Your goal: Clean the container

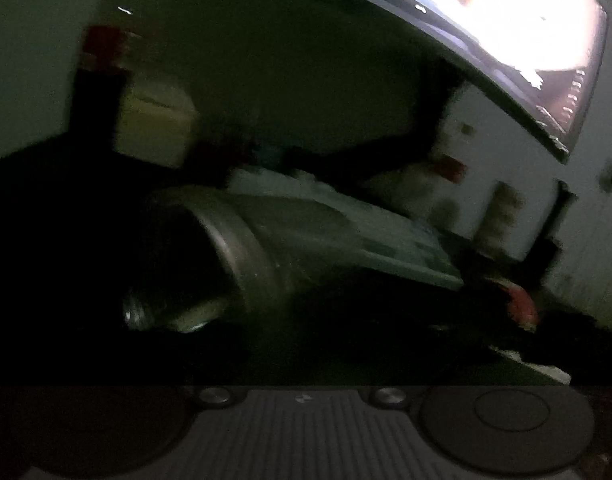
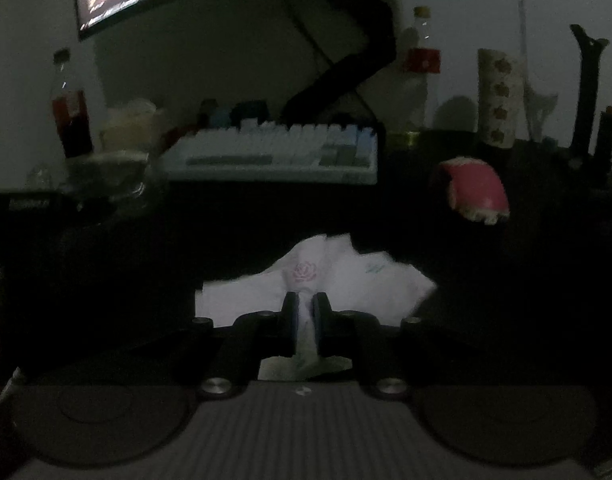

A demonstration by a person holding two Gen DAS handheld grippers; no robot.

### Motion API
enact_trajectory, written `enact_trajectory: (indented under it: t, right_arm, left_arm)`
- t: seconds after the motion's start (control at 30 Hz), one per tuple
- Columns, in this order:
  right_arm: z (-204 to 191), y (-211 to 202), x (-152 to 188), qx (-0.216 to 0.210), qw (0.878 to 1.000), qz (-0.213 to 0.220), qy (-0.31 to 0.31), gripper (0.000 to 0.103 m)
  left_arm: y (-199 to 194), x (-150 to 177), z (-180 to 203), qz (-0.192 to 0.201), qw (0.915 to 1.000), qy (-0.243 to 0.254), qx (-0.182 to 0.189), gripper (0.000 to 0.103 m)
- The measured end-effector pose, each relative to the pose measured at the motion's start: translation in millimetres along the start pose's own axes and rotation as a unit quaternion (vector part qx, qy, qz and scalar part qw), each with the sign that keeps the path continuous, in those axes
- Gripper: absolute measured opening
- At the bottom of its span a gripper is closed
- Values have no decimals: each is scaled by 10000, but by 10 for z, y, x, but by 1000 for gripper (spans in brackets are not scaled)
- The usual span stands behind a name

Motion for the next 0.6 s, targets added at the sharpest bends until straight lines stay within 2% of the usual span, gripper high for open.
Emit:
enact_trajectory:
  t: [0.1, 0.13, 0.17, 0.2, 0.27, 0.33, 0.4, 0.43, 0.5, 0.6]
  right_arm:
    - [-10, -14, 10, 35, 10000, 19, -71, 13]
    - [0, -25, 12, 39, 10000, 31, -64, 18]
    - [12, -37, 15, 44, 10000, 44, -64, 29]
    - [23, -58, 17, 61, 9999, 84, -63, 34]
    - [46, -119, 17, 91, 9997, 213, -91, 55]
    - [74, -178, 2, 94, 9994, 290, -132, 69]
    - [111, -244, -23, 64, 9993, 355, -123, 78]
    - [121, -268, -32, -15, 9993, 348, -127, 88]
    - [112, -281, -56, -282, 9989, 293, -227, 94]
    - [-4, -182, -76, -643, 9964, -46, -557, 98]
  left_arm:
    - [9, 37, 13, 24, 9997, 102, 200, 12]
    - [0, 35, -7, -14, 9991, 101, 404, 11]
    - [-16, 27, -37, -71, 9977, 98, 665, 10]
    - [-31, 20, -66, -127, 9956, 95, 925, 9]
    - [-71, 14, -114, -300, 9898, 141, 1382, 9]
    - [-104, 7, -175, -540, 9802, 200, 1897, 9]
    - [-142, 22, -235, -730, 9696, 286, 2317, 9]
    - [-162, 32, -265, -818, 9639, 332, 2514, 9]
    - [-185, 47, -283, -910, 9594, 461, 2628, 10]
    - [-174, 73, -210, -962, 9605, 665, 2527, 11]
Point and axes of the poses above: each gripper's, at about its wrist camera, not at the fingertips, and y roughly the way its jaws point, z to its right, x to its underside, the point moved 1 cm from there along y, roughly the way its jaws point, and after that the axes turned 3 degrees about y, right-handed, at the moved point
